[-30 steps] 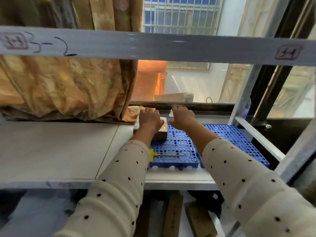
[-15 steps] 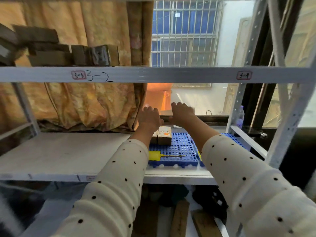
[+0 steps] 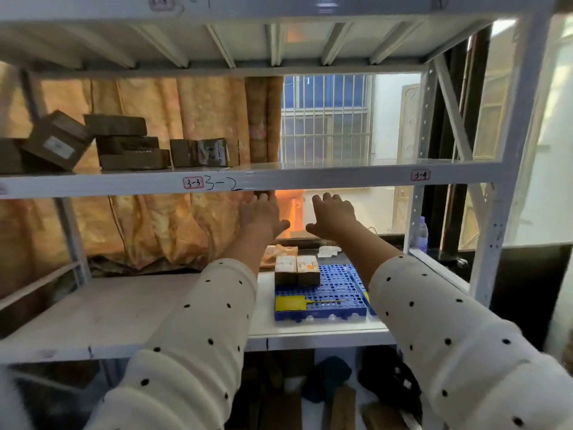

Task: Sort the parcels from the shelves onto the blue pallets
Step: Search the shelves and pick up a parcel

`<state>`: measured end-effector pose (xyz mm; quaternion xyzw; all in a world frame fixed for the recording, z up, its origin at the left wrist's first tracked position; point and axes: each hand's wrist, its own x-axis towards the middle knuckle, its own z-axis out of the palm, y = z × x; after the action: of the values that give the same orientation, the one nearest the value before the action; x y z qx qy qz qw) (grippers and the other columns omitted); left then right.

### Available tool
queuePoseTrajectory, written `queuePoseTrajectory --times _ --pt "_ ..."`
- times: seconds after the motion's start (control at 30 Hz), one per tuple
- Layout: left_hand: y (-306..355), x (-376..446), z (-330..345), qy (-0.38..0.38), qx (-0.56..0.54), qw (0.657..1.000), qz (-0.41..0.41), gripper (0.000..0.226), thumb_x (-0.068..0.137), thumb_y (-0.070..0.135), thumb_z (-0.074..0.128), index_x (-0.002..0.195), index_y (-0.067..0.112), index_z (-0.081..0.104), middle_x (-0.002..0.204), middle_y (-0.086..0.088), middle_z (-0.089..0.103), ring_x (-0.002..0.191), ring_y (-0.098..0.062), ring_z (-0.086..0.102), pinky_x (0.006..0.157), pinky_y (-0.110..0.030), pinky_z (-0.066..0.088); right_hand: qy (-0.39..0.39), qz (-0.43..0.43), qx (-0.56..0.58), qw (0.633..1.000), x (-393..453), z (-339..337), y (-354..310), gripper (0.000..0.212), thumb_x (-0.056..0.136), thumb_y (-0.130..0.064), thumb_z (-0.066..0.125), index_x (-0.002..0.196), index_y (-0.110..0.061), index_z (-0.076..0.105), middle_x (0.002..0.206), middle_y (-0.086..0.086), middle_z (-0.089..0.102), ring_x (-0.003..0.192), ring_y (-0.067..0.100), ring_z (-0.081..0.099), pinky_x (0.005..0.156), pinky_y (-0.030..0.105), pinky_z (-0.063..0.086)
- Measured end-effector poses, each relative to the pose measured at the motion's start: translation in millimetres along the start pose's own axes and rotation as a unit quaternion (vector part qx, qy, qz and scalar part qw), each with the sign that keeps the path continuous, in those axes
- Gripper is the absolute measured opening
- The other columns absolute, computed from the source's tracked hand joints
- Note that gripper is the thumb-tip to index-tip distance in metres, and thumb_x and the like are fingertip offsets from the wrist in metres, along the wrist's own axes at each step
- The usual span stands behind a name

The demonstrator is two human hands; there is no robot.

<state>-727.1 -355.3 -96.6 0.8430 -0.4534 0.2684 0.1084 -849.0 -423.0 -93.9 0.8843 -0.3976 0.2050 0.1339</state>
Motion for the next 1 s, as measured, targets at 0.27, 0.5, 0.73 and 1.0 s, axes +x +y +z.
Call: queuePoseTrajectory --times 0.27,0.5,0.73,1.0 --pt "-61.7 -41.8 -26.3 -0.019 -0.002 0.999 -0.028 0.065 0.087 0.056 0.054 0.139 0.018 0.039 0.142 -0.004 0.044 0.13 -0.023 0.042 0.098 -0.038 0.039 0.005 -0.045 0.02 0.999 -20.0 -25.5 -63.8 0.065 0.089 -0.042 0.059 0.141 -0.011 0.035 0.141 0.012 0.045 0.127 0.03 0.046 0.101 0.04 0.042" --pt "-127.7 -54.0 -58.9 -0.027 0.043 0.995 -0.09 0.066 0.089 0.056 0.051 0.14 0.017 0.037 0.143 -0.005 0.044 0.131 -0.025 0.041 0.104 -0.042 0.035 0.016 -0.128 0.042 0.991 -3.5 -45.3 -136.0 0.064 0.087 -0.044 0.06 0.139 -0.013 0.039 0.137 0.009 0.047 0.125 0.028 0.047 0.097 0.038 0.043" --pt "-174.8 -63.5 -67.5 -0.015 0.075 0.988 -0.135 0.058 0.089 0.053 0.052 0.134 0.016 0.044 0.137 -0.006 0.048 0.127 -0.025 0.044 0.101 -0.041 0.036 0.025 -0.186 0.041 0.981 16.3 -50.8 -180.0 0.064 0.089 -0.044 0.057 0.14 -0.012 0.036 0.136 0.01 0.048 0.124 0.027 0.048 0.092 0.036 0.046" --pt "-221.6 -60.6 -58.4 -0.005 0.1 0.979 -0.179 0.053 0.091 0.049 0.051 0.132 0.017 0.045 0.136 -0.006 0.049 0.126 -0.024 0.045 0.1 -0.039 0.038 0.025 -0.228 0.047 0.972 46.9 -42.1 -226.1 0.055 0.093 -0.043 0.05 0.137 -0.012 0.037 0.134 0.01 0.047 0.122 0.028 0.048 0.086 0.034 0.046"
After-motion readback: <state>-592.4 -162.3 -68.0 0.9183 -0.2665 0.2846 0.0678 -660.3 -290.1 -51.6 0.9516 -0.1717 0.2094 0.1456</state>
